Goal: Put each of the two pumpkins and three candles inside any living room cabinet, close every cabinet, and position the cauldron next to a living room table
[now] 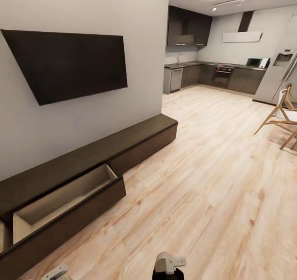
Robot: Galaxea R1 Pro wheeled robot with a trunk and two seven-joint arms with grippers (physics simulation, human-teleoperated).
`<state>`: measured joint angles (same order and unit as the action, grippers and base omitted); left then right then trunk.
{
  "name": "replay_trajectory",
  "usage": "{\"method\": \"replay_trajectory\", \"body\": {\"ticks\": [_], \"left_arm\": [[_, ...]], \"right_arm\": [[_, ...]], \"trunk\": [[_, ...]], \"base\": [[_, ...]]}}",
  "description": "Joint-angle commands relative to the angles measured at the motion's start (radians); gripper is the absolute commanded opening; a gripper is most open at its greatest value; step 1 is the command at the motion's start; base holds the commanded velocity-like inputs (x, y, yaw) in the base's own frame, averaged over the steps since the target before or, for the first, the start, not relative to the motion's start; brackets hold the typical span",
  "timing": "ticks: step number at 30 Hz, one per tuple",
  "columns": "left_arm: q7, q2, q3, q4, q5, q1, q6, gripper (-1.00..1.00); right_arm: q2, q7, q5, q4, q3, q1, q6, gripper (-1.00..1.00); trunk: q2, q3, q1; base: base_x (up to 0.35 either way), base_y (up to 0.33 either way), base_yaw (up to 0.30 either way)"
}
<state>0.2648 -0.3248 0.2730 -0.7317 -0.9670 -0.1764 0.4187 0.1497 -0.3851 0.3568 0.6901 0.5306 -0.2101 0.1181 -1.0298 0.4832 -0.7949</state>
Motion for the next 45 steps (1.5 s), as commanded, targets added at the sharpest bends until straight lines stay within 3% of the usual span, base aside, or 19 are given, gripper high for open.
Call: {"method": "replay_trajectory", "body": {"ticks": [1,10,34,45], "left_arm": [[0.001,0.0,0.0,0.0,0.001,0.0,0.0,-1.0],[0.001,0.0,0.0,0.0,0.001,0.0,0.0,-1.0],[0.001,0.001,0.0,0.0,0.001,0.0,0.0,-1.0],[0.001,0.001,-0.001,0.0,0.001,0.0,0.0,-1.0]], "right_arm": [[0.0,0.0,-0.001,0.0,0.0,0.0,0.0,-1.0],[0.0,0.0,-0.002,0.0,0.0,0.0,0.0,-1.0],[0.0,0.0,-0.002,0.0,0.0,0.0,-0.001,-1.0],[0.0,0.0,-0.002,0.0,0.0,0.0,-0.002,-1.0]], "trunk": [[0.0,0.0,0.0],[0.0,0.0,0.0],[0.0,0.0,0.0],[0.0,0.0,0.0]], "base": [[0.225,-0.215,0.292],[0.147,-0.145,0.292],[0.004,-0.008,0.292],[0.008,-0.195,0.292]]}}
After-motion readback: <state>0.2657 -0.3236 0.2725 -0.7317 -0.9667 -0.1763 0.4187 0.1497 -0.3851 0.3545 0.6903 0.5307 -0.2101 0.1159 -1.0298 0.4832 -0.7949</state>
